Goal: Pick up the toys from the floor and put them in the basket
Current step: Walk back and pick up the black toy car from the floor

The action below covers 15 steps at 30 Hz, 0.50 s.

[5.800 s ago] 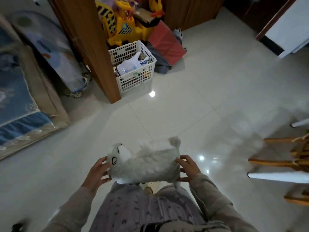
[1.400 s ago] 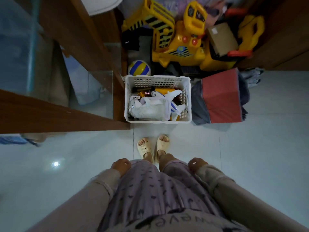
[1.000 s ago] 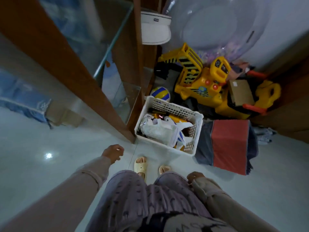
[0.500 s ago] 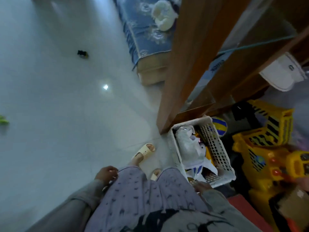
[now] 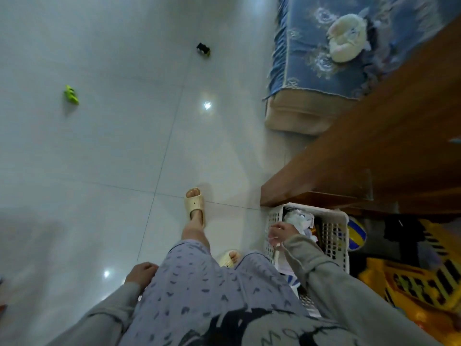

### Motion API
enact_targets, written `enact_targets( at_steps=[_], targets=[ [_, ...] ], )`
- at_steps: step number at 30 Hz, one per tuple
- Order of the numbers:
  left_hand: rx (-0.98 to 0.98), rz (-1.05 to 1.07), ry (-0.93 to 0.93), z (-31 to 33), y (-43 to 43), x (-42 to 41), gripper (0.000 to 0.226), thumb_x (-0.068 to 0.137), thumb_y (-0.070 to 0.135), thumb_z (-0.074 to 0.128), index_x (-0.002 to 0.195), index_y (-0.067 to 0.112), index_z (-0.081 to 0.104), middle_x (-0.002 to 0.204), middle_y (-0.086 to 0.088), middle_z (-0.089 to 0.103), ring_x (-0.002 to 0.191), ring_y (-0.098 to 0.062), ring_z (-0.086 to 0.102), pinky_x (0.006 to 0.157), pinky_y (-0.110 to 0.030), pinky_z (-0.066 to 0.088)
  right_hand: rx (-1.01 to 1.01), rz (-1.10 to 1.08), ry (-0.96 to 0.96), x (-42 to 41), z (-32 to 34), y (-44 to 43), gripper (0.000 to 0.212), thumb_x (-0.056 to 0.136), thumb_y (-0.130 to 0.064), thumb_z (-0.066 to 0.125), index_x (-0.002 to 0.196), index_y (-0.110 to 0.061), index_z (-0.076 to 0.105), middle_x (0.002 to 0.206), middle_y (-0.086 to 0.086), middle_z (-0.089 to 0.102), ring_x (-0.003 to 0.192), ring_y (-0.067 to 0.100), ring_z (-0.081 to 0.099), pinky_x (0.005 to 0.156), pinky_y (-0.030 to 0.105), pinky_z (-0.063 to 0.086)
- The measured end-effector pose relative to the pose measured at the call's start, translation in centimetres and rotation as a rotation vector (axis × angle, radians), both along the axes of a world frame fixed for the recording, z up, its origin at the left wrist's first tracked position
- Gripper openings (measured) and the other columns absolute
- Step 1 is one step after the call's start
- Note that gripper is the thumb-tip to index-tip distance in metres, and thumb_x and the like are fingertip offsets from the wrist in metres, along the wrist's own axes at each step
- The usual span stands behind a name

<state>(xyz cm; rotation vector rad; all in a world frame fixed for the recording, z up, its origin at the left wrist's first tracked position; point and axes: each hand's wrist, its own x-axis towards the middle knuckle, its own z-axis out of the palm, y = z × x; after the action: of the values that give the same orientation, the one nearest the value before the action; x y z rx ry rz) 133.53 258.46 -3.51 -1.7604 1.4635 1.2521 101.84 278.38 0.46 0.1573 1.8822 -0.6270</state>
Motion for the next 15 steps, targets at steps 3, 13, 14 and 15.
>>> enact_targets(
  at_steps=[3, 13, 14, 15],
  targets=[
    [0.035, -0.009, -0.009, -0.5, -2.5, -1.5, 0.025, 0.088, 0.006, 0.053, 0.102, -0.006, 0.070, 0.119, -0.021, 0.066, 0.113, -0.035, 0.059, 0.097, -0.036, 0.043, 0.005, -0.038, -0.046, -0.5, -0.7, -2.7, 0.012, 0.095, -0.009, 0.045, 0.102, -0.002, 0.052, 0.079, 0.012, 0.056, 0.060, 0.017, 0.051, 0.054, 0.027, 0.041],
    [0.084, -0.050, 0.079, 2.6, -19.3, -12.6, 0.011, 0.090, 0.014, 0.049, 0.087, 0.012, 0.059, 0.091, -0.012, 0.061, 0.063, -0.021, 0.053, 0.055, -0.023, 0.035, 0.194, 0.047, 0.032, -4.0, -3.7, -9.9, 0.033, 0.089, 0.000, 0.049, 0.059, -0.012, 0.051, 0.085, 0.018, 0.053, 0.078, 0.023, 0.047, 0.069, 0.027, 0.039],
    [0.082, -0.037, 0.120, 3.0, -21.3, -14.0, 0.011, 0.091, 0.014, 0.048, 0.091, 0.012, 0.058, 0.092, -0.012, 0.061, 0.062, -0.020, 0.053, 0.055, -0.022, 0.035, 0.206, 0.052, 0.031, -4.6, -4.0, -10.7, 0.035, 0.089, 0.000, 0.049, 0.057, -0.013, 0.049, 0.086, 0.017, 0.052, 0.081, 0.022, 0.045, 0.073, 0.029, 0.037],
    [0.078, -0.020, 0.164, 3.5, -23.2, -15.5, 0.011, 0.091, 0.014, 0.047, 0.093, 0.012, 0.058, 0.092, -0.012, 0.060, 0.062, -0.018, 0.053, 0.054, -0.022, 0.034, 0.220, 0.052, 0.031, -5.2, -4.4, -11.6, 0.033, 0.089, -0.001, 0.049, 0.059, -0.013, 0.050, 0.087, 0.016, 0.051, 0.084, 0.022, 0.045, 0.076, 0.031, 0.039]
  ],
)
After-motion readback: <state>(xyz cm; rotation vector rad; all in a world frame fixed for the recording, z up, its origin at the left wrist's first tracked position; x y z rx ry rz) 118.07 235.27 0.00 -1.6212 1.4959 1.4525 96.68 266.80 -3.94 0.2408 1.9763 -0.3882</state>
